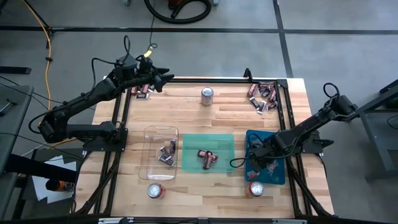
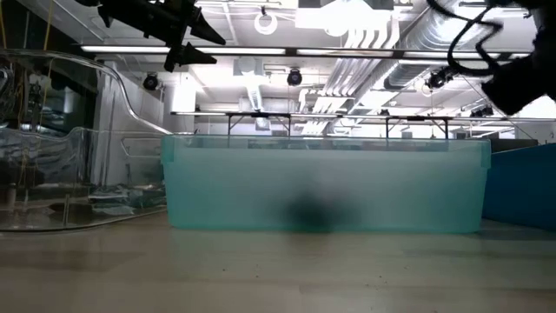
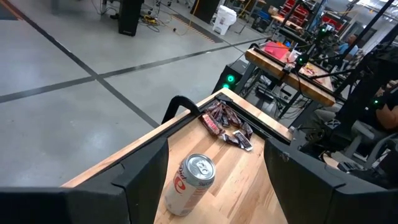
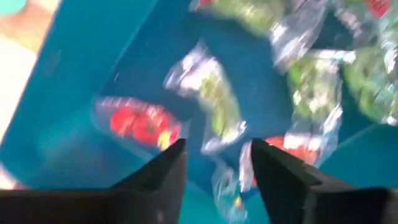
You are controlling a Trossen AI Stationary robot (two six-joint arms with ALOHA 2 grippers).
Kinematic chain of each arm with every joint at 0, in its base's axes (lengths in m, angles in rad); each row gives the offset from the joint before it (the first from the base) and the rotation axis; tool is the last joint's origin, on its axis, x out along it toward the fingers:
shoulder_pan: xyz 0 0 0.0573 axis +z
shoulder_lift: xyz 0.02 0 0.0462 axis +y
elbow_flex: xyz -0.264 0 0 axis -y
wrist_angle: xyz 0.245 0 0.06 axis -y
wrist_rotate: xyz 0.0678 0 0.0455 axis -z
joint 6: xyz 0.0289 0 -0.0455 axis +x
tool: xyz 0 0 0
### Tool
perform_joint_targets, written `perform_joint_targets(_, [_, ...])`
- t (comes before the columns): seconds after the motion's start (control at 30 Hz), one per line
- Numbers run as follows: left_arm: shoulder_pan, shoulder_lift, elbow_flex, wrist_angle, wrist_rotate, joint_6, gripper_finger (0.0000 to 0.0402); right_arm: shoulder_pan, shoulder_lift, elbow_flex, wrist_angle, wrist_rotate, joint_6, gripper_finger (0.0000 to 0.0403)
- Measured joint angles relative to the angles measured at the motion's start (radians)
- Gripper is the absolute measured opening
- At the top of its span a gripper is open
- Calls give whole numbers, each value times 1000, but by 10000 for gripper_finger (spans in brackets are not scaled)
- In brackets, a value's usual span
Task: Organize candy in baskets
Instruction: Put the brown chocolate bar into the green bin
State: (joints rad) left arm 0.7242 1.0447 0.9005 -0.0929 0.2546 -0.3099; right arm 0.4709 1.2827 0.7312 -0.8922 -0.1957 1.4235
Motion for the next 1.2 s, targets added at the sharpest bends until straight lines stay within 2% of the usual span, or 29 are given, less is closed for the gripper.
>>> perform_joint_targets(0.1, [0,0,0,1,0,0,252,-6,-33,62,-68,-22,-41,211])
perform_joint_targets(0.17, [0,0,0,9,0,-4,252,-6,-65,123,-156,31,-52,226])
perform_joint_targets(0.27, [0,0,0,46,5,-28,252,-17,-119,234,-309,191,-33,237])
perform_joint_targets(0.37, [0,0,0,54,5,-28,252,-50,-170,337,-419,403,16,239])
perform_joint_targets(0.5, [0,0,0,53,7,-27,252,-123,-230,422,-450,684,69,239])
perform_joint_targets(0.6, [0,0,0,53,7,-28,252,-191,-261,439,-417,784,53,239])
perform_joint_targets(0.83, [-1,0,0,32,8,-29,252,-319,-274,408,-348,743,-83,239])
perform_joint_targets(1.03, [-1,-13,0,-68,17,-65,252,-397,-272,365,-265,688,-178,239])
perform_joint_targets(1.1, [0,-23,0,-81,102,-143,252,-419,-272,364,-253,685,-215,238])
perform_joint_targets(1.13, [3,-31,0,-70,189,-200,252,-431,-273,364,-247,684,-235,238])
perform_joint_targets(1.2, [10,-57,-1,9,432,-330,252,-455,-273,364,-234,682,-275,238])
